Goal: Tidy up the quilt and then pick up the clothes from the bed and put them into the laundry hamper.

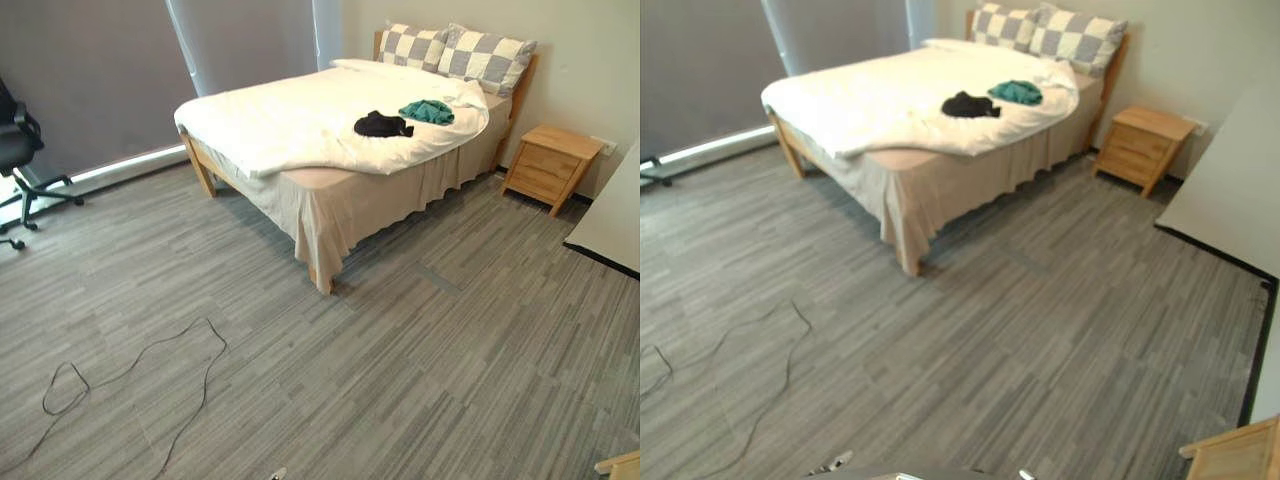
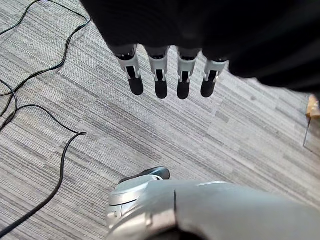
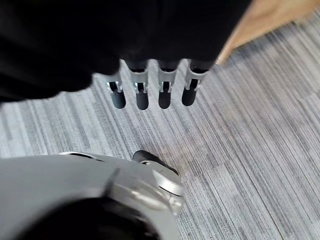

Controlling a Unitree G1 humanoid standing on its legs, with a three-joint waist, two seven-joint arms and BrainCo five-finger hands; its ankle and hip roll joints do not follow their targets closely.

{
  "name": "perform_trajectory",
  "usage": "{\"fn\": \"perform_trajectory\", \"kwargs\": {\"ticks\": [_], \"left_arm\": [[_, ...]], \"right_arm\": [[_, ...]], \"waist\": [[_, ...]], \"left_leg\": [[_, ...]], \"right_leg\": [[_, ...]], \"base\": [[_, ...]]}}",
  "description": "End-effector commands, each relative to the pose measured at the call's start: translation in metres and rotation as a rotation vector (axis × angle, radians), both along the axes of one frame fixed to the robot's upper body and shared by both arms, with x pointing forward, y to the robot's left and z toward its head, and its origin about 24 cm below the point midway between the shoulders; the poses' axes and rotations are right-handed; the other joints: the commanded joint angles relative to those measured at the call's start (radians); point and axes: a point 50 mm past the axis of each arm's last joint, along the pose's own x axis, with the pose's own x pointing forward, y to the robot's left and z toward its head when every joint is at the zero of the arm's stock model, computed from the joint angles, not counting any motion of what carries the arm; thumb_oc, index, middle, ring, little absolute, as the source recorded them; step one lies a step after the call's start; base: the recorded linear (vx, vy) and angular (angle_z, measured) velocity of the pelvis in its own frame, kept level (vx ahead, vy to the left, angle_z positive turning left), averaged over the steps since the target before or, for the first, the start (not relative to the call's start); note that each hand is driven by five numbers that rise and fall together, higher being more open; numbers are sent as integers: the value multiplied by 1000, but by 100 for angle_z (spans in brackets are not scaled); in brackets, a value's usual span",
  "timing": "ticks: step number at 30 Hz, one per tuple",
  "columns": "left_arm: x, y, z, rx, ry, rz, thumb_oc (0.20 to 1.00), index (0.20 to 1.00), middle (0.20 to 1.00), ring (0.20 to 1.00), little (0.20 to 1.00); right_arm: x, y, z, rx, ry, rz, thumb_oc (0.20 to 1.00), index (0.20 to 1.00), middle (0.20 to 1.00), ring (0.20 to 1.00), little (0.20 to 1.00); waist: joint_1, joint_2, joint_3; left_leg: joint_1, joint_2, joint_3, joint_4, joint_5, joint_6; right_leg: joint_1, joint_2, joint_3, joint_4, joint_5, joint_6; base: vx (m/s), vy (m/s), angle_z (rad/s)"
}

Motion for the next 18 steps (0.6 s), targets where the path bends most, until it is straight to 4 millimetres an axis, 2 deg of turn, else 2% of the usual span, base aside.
{"fn": "perform_trajectory", "kwargs": {"ticks": [1, 6, 11, 13, 14, 16, 17, 18], "left_arm": [[46, -19, 5, -32, -105, -59, 1000, 1000, 1000, 1000, 1000], [47, -17, 6, -23, -102, -85, 1000, 1000, 1000, 1000, 1000], [58, -17, 9, -12, -129, -140, 1000, 1000, 1000, 1000, 1000], [68, -14, 12, -27, -170, -93, 1000, 1000, 1000, 1000, 1000], [68, -14, 12, -27, -170, -92, 1000, 1000, 1000, 1000, 1000], [84, -14, 19, -49, -246, -36, 1000, 1000, 1000, 1000, 1000], [96, -18, 24, -73, -303, -21, 1000, 1000, 1000, 1000, 1000], [96, -18, 24, -73, -303, -21, 1000, 1000, 1000, 1000, 1000]], "right_arm": [[36, 10, 3, 37, -84, 2, 1000, 1000, 1000, 1000, 1000], [34, 8, 3, 26, -67, 30, 1000, 1000, 1000, 1000, 1000], [43, 2, 6, 6, -89, 38, 1000, 1000, 1000, 1000, 1000], [50, 2, 7, 12, -102, 15, 1000, 1000, 1000, 1000, 1000], [50, 2, 7, 13, -102, 15, 1000, 1000, 1000, 1000, 1000], [54, -1, 9, 15, -119, -25, 1000, 1000, 1000, 1000, 1000], [54, -6, 10, 9, -132, -70, 1000, 1000, 1000, 1000, 1000], [54, -6, 10, 9, -132, -70, 1000, 1000, 1000, 1000, 1000]], "waist": [[2, -12, 99], [5, -12, 109], [7, -12, 135], [7, -8, 159], [7, -8, 157], [0, 4, 183], [-14, 26, 215], [-14, 25, 216]], "left_leg": [[140, -29, -56, -103, -42, -13], [140, -27, -56, -103, -47, -11], [121, -35, -53, -103, -57, 8], [111, -32, -52, -103, -56, 20], [109, -32, -51, -103, -55, 20], [119, -28, -56, -103, -69, 31], [154, -21, -64, -103, -89, 39], [155, -23, -64, -103, -89, 39]], "right_leg": [[146, -92, 37, -108, -2, 122], [140, -91, 36, -108, -2, 122], [107, -94, 55, -84, 4, 129], [27, -84, 64, 58, -20, 137], [23, -85, 65, 63, -22, 137], [-67, -94, 39, 258, -32, 187], [-148, -114, 5, 434, 19, 216], [-150, -116, 6, 439, 17, 217]], "base": [[36, 6, 6], [49, 16, 2], [24, 54, -8], [-48, 59, -20], [-34, 49, -13], [60, 104, -8], [104, 117, -4], [278, 95, 2]]}}
